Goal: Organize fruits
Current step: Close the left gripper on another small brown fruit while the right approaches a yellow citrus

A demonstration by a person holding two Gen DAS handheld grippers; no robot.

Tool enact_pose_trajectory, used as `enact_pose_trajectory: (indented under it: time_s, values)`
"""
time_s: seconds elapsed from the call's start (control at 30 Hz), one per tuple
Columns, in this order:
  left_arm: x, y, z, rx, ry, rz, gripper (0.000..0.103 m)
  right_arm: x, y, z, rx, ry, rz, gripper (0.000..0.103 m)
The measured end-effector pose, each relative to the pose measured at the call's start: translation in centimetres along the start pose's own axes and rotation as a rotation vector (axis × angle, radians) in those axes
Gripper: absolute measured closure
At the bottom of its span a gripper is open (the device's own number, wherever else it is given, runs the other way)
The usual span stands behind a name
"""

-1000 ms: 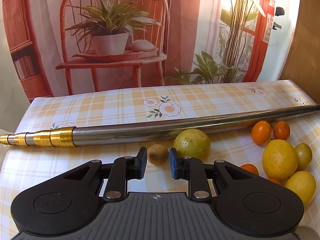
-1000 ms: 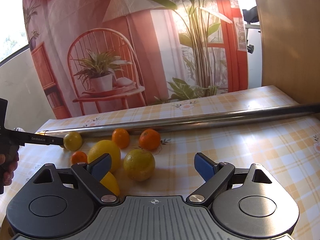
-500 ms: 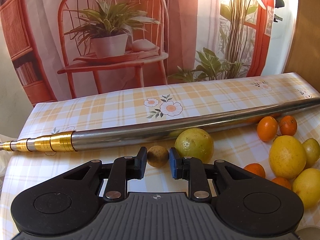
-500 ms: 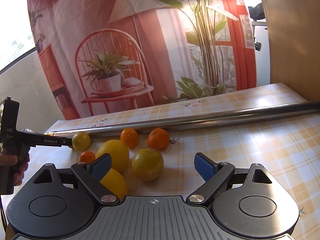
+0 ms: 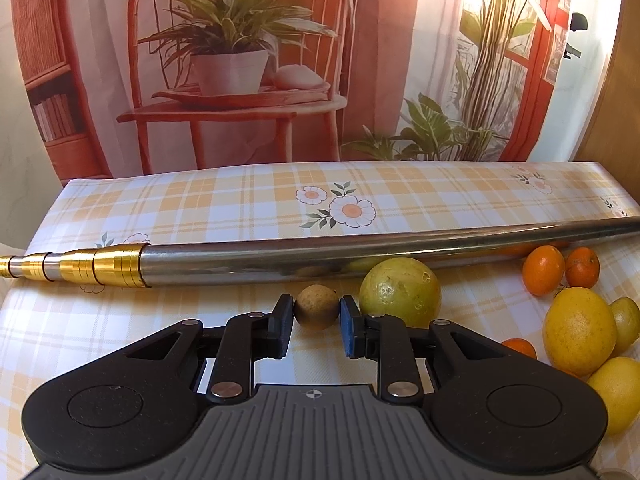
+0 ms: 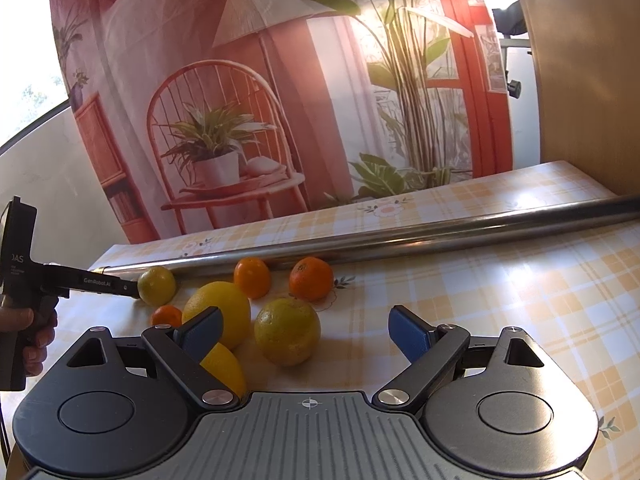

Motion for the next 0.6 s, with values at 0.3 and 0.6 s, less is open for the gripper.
enact_pose_trajectory:
  time_s: [0.3,0.6]
  values:
    - [0.7,-1.5,-5.3,0.0,-0.073,-0.004,0.077,-0.9,0.0,2.1,-0.067,-0.016,0.072,0.034]
    - [1.9,-3.3,-9.7,0.019,-0.121,-0.025,0.077,0.7,-0.4,4.2,-0.048,0.02,0.128,0.047]
Point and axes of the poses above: each gripper's, at about its wrist camera, not at the fingertips, and z roughly the way its jaws point, y to its left, x to its underside, the point moved 5 cm from there along z, roughly the way its jaws point, and after that the axes turned 8 degrees about z, right-handed, at the moved point
